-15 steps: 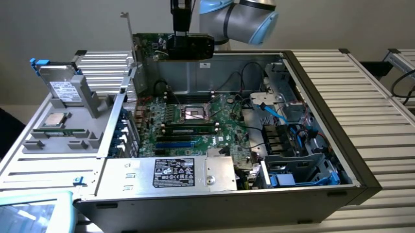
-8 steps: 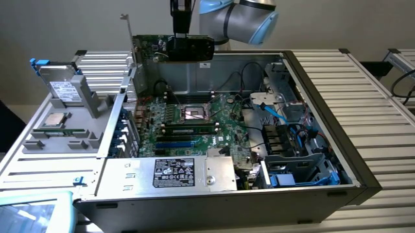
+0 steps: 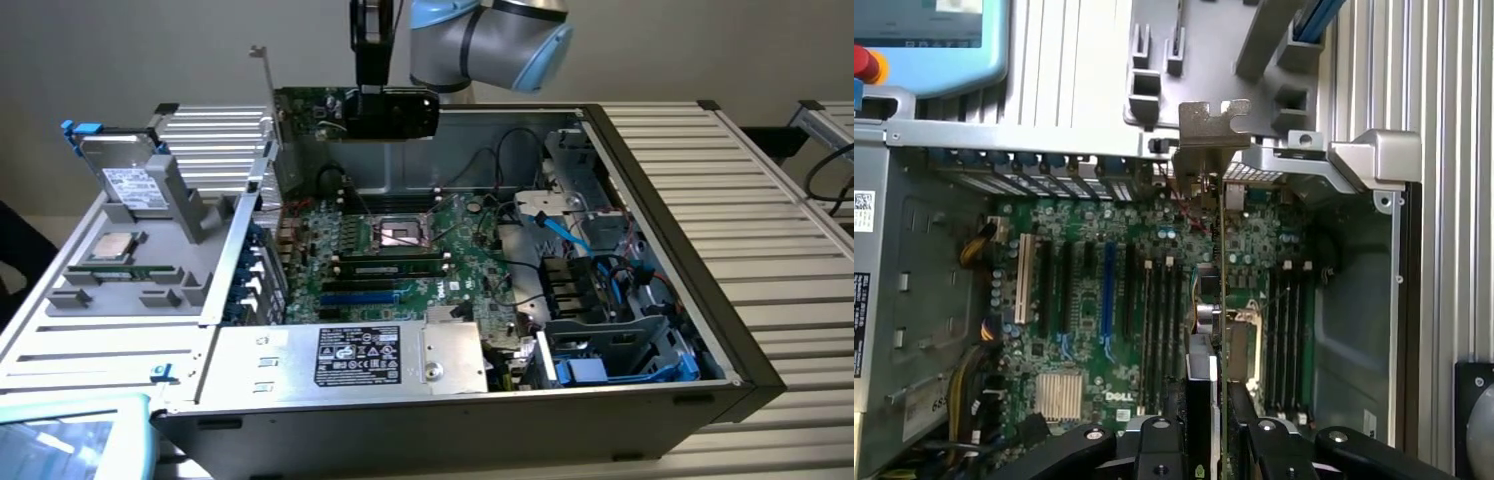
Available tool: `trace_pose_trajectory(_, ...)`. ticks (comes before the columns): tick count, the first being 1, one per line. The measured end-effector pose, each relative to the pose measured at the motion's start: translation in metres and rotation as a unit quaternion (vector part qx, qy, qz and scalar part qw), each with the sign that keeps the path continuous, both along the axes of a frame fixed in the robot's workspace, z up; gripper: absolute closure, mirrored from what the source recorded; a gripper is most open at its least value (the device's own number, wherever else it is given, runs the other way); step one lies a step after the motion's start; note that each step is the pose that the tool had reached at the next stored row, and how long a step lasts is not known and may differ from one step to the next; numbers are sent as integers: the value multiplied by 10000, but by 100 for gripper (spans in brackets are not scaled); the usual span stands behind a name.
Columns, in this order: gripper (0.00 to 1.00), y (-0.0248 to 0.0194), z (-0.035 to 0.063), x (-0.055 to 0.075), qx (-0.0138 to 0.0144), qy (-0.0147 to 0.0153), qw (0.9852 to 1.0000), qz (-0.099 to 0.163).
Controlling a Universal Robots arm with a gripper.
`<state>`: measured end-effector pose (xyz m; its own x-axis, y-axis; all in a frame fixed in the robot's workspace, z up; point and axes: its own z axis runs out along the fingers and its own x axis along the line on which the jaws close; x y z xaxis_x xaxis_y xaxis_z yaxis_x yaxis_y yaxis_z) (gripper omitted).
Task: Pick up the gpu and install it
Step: 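Insert the gpu into the slot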
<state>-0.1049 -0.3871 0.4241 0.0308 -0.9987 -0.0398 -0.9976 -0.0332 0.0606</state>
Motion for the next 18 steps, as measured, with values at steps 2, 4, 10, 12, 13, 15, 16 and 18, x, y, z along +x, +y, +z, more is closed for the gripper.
trace_pose_trajectory(2,72,-1,-36,-3,0,0,10000,-1)
trace_pose_trajectory(4,72,-1,-72,-3,1,0,10000,0)
trace_pose_trajectory(10,72,-41,-175,-5,43,0,10000,-1)
trace_pose_trajectory(12,72,-79,-207,-7,74,0,10000,-1)
trace_pose_trajectory(13,72,-98,-222,-11,85,0,10000,-1)
trace_pose_trajectory(15,72,-138,-258,-24,103,0,9999,-1)
trace_pose_trajectory(16,72,-158,-276,-31,111,0,9999,-1)
trace_pose_trajectory(18,72,-203,-312,-46,128,0,9999,-1)
